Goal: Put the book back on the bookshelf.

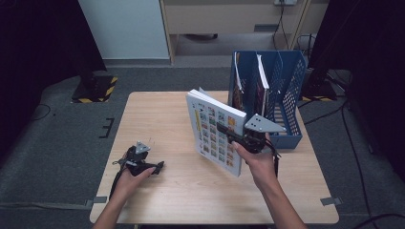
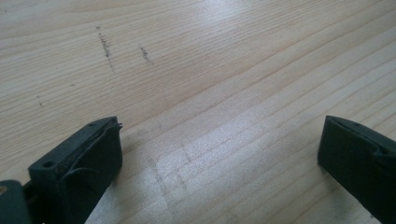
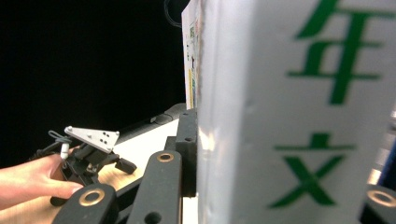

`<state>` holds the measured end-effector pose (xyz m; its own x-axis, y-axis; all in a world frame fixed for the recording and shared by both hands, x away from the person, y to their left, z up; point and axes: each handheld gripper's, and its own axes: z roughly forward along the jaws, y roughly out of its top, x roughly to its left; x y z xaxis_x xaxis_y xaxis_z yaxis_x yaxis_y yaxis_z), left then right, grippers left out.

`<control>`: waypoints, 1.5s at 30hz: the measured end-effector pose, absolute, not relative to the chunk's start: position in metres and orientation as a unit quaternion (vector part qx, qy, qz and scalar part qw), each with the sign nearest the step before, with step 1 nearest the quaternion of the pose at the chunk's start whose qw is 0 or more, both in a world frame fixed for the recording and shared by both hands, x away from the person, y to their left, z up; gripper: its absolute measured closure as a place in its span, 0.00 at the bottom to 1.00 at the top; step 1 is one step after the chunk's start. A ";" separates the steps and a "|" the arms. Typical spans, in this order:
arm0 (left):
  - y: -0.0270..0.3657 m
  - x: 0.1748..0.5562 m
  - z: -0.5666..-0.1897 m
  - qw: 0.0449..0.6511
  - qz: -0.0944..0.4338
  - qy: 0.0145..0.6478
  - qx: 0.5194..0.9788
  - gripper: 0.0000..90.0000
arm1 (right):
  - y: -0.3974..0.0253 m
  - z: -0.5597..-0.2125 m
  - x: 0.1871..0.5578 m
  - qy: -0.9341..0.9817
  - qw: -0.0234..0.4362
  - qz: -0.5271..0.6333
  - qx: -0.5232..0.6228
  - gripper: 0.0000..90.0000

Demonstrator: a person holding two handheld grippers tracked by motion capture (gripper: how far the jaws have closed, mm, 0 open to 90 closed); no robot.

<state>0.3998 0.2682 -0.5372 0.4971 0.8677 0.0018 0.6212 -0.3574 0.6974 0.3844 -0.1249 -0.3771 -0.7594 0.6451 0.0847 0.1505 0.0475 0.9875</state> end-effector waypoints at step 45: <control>0.267 0.400 -0.537 0.324 0.192 0.469 0.799 0.00 | -0.249 -0.384 0.327 0.671 0.249 0.612 0.335 0.82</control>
